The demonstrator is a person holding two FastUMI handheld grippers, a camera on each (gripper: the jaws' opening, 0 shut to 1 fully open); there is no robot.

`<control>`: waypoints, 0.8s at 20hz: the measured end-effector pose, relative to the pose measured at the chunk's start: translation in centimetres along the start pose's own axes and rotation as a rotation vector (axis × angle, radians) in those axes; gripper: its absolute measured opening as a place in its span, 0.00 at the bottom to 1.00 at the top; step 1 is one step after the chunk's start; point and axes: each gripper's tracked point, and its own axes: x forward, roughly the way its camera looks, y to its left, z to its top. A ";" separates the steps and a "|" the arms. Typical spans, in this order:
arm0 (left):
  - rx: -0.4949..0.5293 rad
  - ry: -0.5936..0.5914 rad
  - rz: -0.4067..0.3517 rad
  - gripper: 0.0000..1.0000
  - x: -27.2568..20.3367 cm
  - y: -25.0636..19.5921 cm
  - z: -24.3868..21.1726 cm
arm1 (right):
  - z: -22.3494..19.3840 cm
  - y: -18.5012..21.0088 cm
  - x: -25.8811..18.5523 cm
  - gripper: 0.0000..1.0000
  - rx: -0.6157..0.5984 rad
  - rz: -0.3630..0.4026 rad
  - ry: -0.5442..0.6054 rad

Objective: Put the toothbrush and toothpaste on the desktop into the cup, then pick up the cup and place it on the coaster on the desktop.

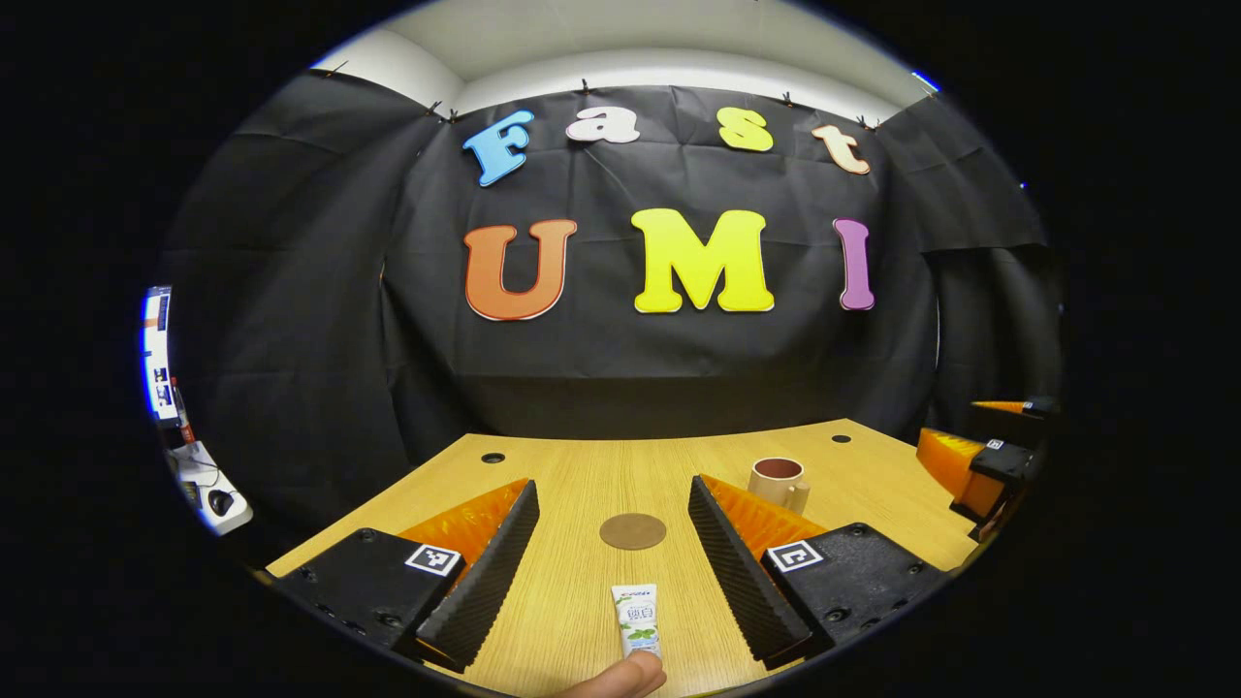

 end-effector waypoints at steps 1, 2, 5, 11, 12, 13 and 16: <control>-0.003 0.003 0.004 0.98 0.0 0.1 -0.4 | -1.0 0.3 0.4 0.97 0.005 0.014 0.024; -0.004 0.014 0.004 0.99 0.2 0.1 -1.2 | -2.2 0.6 0.8 0.96 0.002 0.025 0.056; 0.001 0.067 0.001 0.99 0.8 -0.1 -3.7 | -6.2 1.5 2.1 0.96 -0.020 0.044 0.146; -0.001 0.131 0.008 0.99 1.8 0.1 -6.6 | -14.2 4.6 4.0 0.95 -0.006 0.125 0.373; -0.005 0.141 0.009 0.99 2.0 0.1 -7.0 | -15.1 5.0 4.1 0.92 -0.005 0.128 0.404; -0.008 0.152 0.010 0.99 2.2 0.1 -7.5 | -15.9 5.4 4.0 0.89 0.002 0.138 0.433; -0.014 0.185 0.020 0.99 2.7 0.4 -8.7 | -17.2 6.1 4.8 0.80 -0.001 0.150 0.485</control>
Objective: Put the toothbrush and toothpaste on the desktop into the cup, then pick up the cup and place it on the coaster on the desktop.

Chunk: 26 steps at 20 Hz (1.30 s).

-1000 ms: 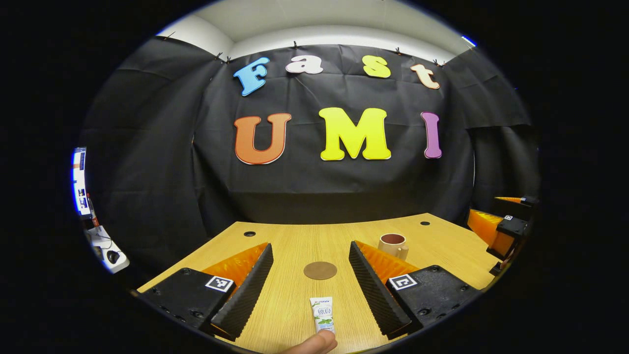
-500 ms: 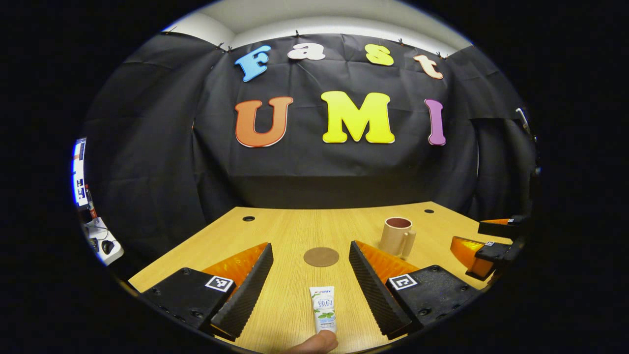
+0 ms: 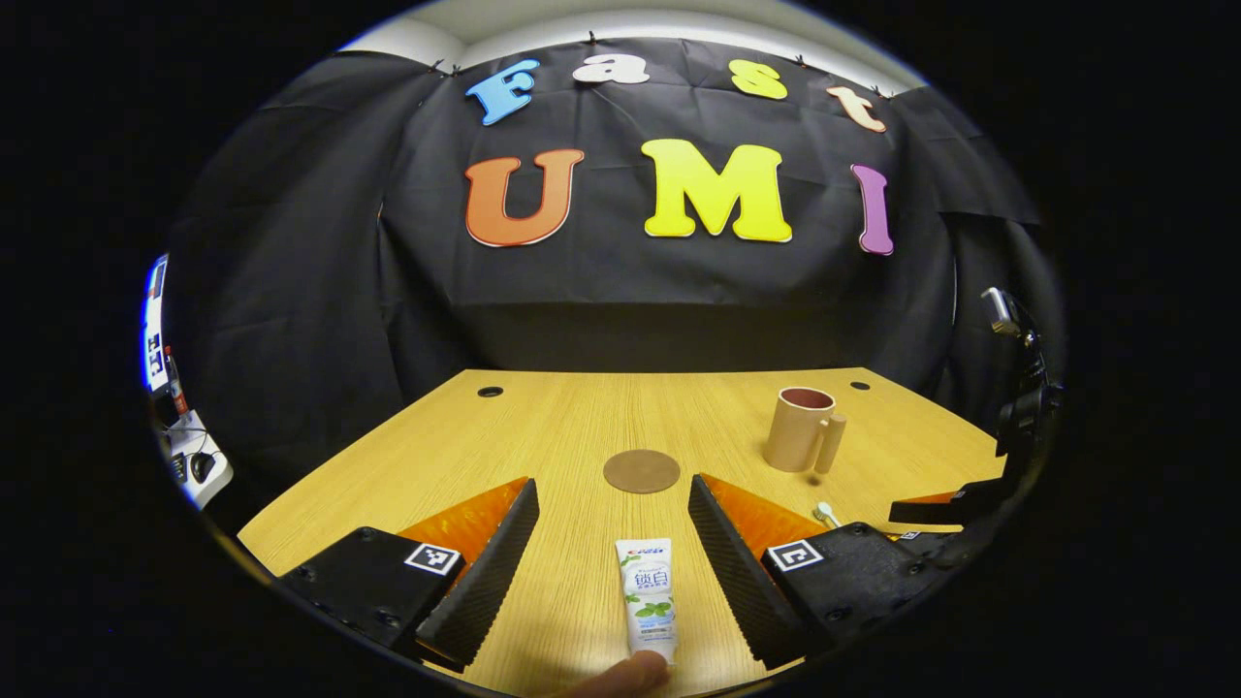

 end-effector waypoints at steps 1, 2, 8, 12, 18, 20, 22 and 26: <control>-0.002 0.015 0.003 0.99 0.2 0.1 -0.5 | -0.2 0.3 0.5 0.77 0.002 0.005 0.013; -0.008 0.030 0.001 0.99 0.4 0.1 -0.9 | -0.3 0.5 0.8 0.71 0.008 0.013 0.036; -0.032 0.097 -0.007 0.99 1.3 0.2 -2.3 | -1.3 0.2 2.3 0.19 0.088 0.031 0.135; -0.030 0.140 0.000 0.99 1.4 0.8 -3.3 | -1.4 0.2 2.7 0.19 0.038 0.029 0.136; -0.055 0.219 -0.023 0.99 1.7 0.1 -4.7 | -1.4 0.3 1.5 0.06 0.017 0.054 0.142; -0.062 0.236 -0.029 0.99 1.7 -0.2 -5.1 | -1.4 0.4 1.9 0.06 0.009 0.060 0.125; -0.066 0.256 -0.042 0.98 1.6 -0.7 -5.5 | -1.6 0.6 1.6 0.00 0.013 0.069 0.117; -0.050 0.352 -0.077 0.96 1.8 -2.3 -7.8 | -1.6 0.6 0.8 0.00 -0.009 0.074 0.093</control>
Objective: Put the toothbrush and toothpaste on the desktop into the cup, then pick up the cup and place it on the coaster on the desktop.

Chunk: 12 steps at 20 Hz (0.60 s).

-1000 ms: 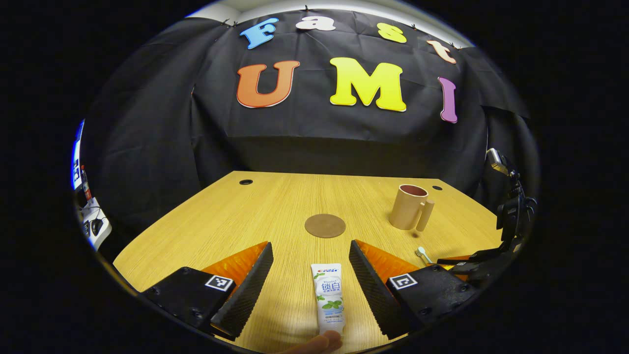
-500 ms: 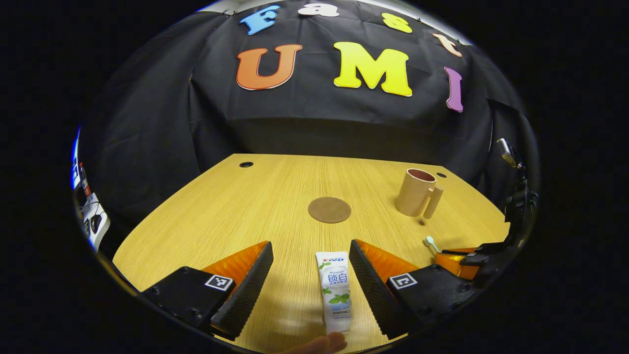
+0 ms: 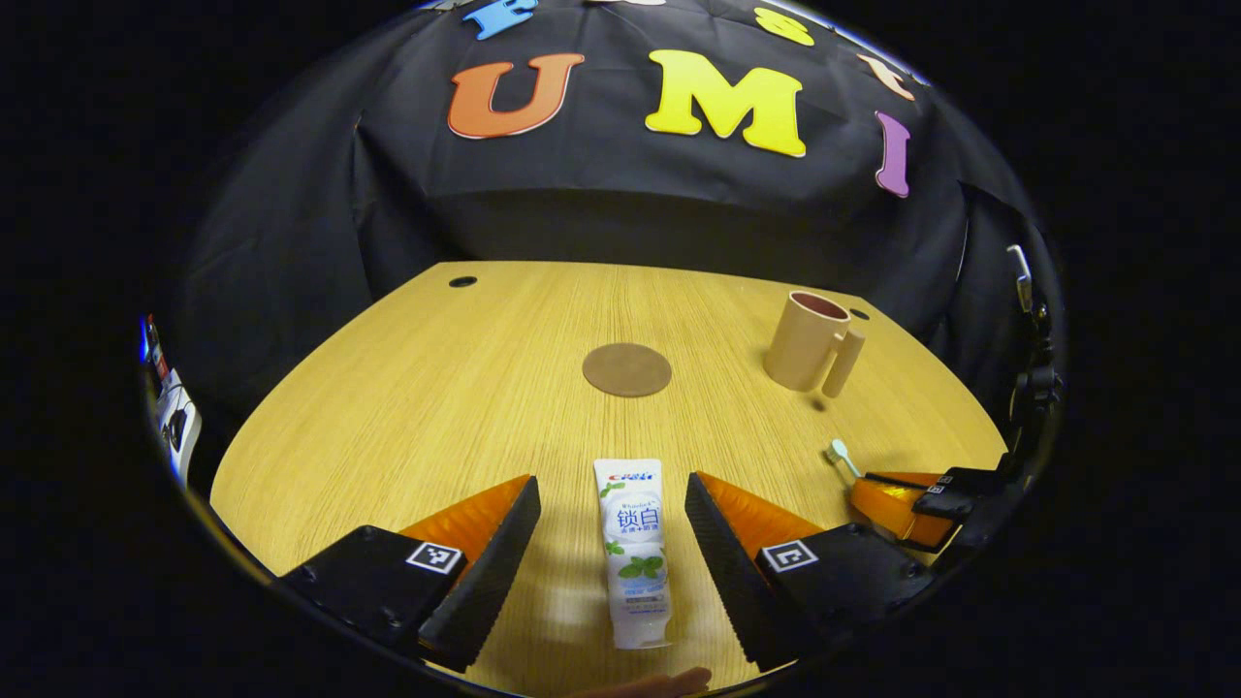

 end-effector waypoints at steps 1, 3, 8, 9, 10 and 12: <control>0.012 0.032 -0.007 0.95 0.3 -0.2 -0.7 | 0.1 0.0 -0.3 0.00 -0.004 0.004 -0.006; 0.023 0.070 -0.008 0.91 1.0 -0.4 -1.6 | 0.2 0.0 -0.8 0.00 -0.006 0.011 -0.024; -0.017 0.172 0.015 0.77 1.6 0.0 -3.8 | 1.1 0.0 -2.4 0.00 -0.022 0.019 -0.074; -0.023 0.182 0.018 0.75 1.5 0.1 -4.1 | 1.2 0.0 -2.6 0.00 -0.021 0.021 -0.081; -0.021 0.183 0.024 0.72 1.5 0.3 -4.0 | 1.3 -0.2 -2.7 0.00 -0.020 0.023 -0.088; -0.004 0.194 0.030 0.71 1.7 0.3 -4.1 | 1.6 -0.2 -3.0 0.00 -0.017 0.027 -0.100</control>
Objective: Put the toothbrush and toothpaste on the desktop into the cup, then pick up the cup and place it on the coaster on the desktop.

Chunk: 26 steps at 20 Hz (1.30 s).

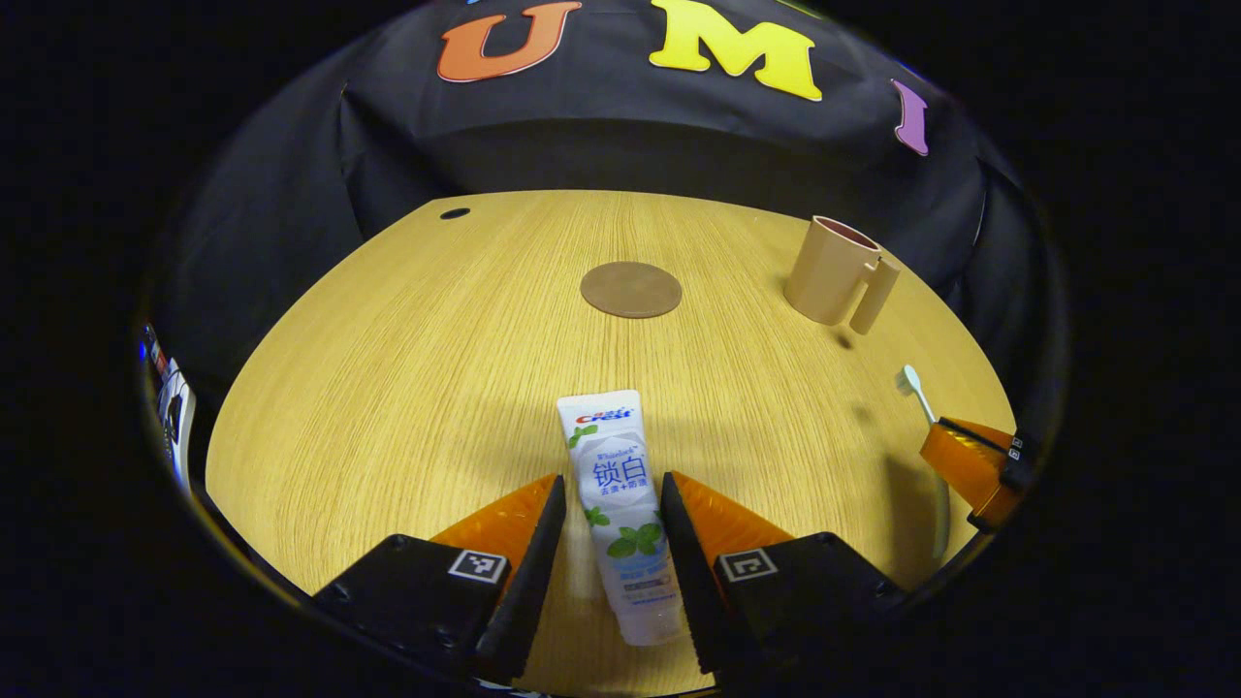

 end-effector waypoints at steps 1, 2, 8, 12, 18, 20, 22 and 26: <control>0.013 0.005 0.002 0.63 0.1 -0.1 0.0 | 0.2 0.1 -0.4 0.00 0.000 0.002 -0.006; 0.027 0.008 0.008 0.60 0.1 -0.1 0.0 | 0.4 0.1 -0.6 0.00 0.002 0.003 -0.011; 0.028 0.030 -0.002 0.52 0.3 0.0 -0.1 | 1.6 -0.1 -1.9 0.00 0.012 0.012 -0.056; -0.003 0.023 -0.058 0.39 -0.4 0.2 0.2 | 2.8 -0.5 -2.6 0.00 0.023 0.013 -0.088; 0.000 -0.043 -0.087 0.38 -1.4 -0.6 1.1 | 5.3 -1.2 -3.5 0.00 0.036 0.010 -0.137; -0.007 -0.095 -0.083 0.37 -3.0 -1.3 1.6 | 6.6 -1.3 -3.7 0.00 0.037 0.010 -0.164; -0.011 -0.161 -0.092 0.37 -5.1 -1.5 3.4 | 8.0 -1.4 -3.7 0.00 0.040 0.013 -0.195; 0.023 -0.279 -0.090 0.37 -9.2 -1.9 6.8 | 11.6 -1.7 -2.6 0.00 0.032 0.011 -0.250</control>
